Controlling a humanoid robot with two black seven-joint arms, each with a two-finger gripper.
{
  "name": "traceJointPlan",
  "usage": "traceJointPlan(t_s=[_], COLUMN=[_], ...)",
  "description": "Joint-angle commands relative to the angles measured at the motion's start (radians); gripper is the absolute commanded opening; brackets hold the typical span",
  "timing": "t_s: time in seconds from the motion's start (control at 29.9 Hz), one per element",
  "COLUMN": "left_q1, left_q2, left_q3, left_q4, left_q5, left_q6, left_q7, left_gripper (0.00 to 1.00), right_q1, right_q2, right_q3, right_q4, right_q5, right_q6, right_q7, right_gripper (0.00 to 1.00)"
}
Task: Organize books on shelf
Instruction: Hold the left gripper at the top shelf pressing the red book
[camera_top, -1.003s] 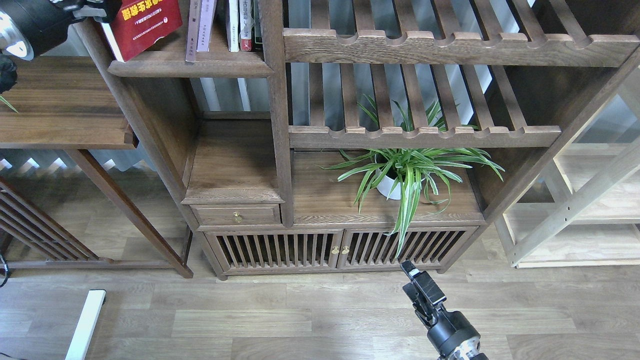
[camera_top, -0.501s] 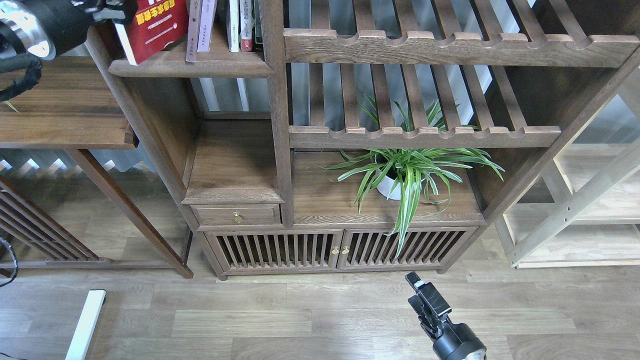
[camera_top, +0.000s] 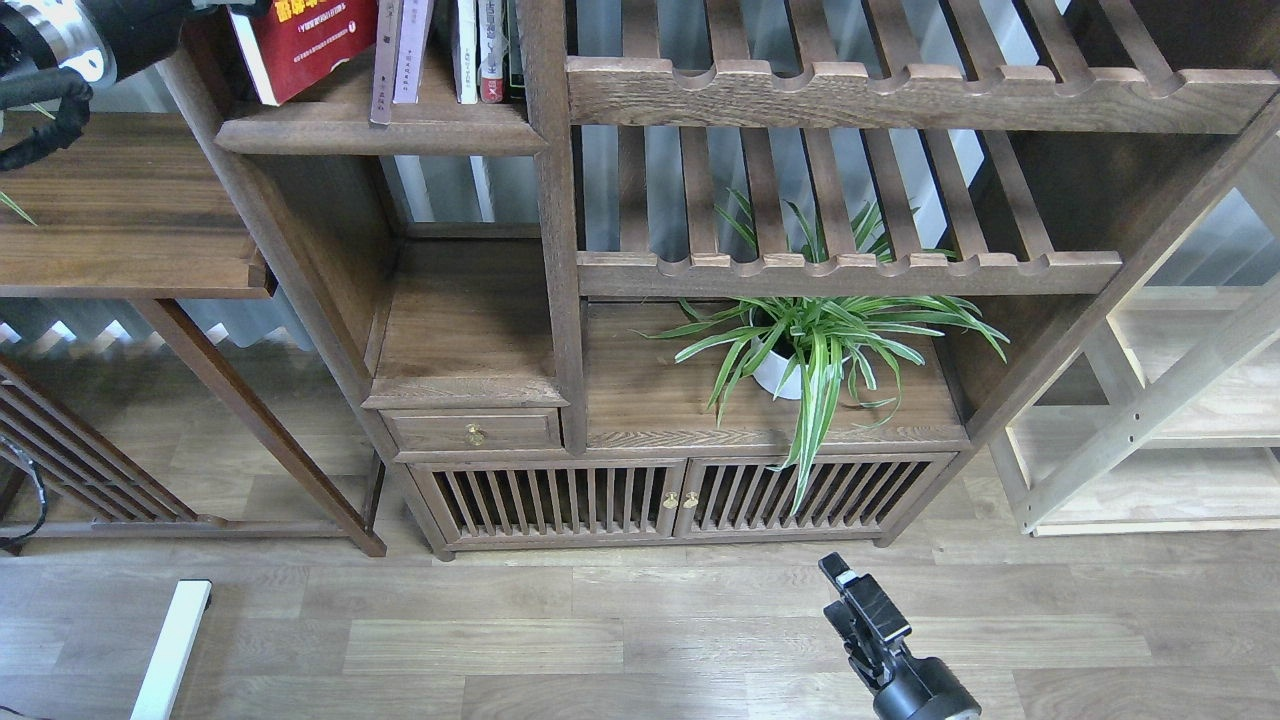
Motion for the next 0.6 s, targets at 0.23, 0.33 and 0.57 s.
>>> traceJointPlan(t_s=[0.23,0.33,0.57], left_q1=[-0.028,-0.041,-0.057], left_q2=[-0.014,-0.022,-0.039], left_q3=[0.094,0.122,0.137], left_q4=[0.054,0.062,0.065], left_q5=[0.000,0.000,0.000], left_q6=[0.035,0.046,0.048], left_q7=[-0.010,-0.045,-0.085], left_gripper=[0.00,0.00,0.00], right_q1=[-0.008,-0.012,-0.012], right_q2=[-0.003,-0.015,-0.026], right_q3=[0.000,-0.002,-0.003], right_q4=[0.000,0.000,0.000], right_q5=[0.000,0.009,0.026], right_q6=[0.000,0.000,0.000], right_q7=[0.000,0.000,-0.002], right_gripper=[0.99,0.99,0.99])
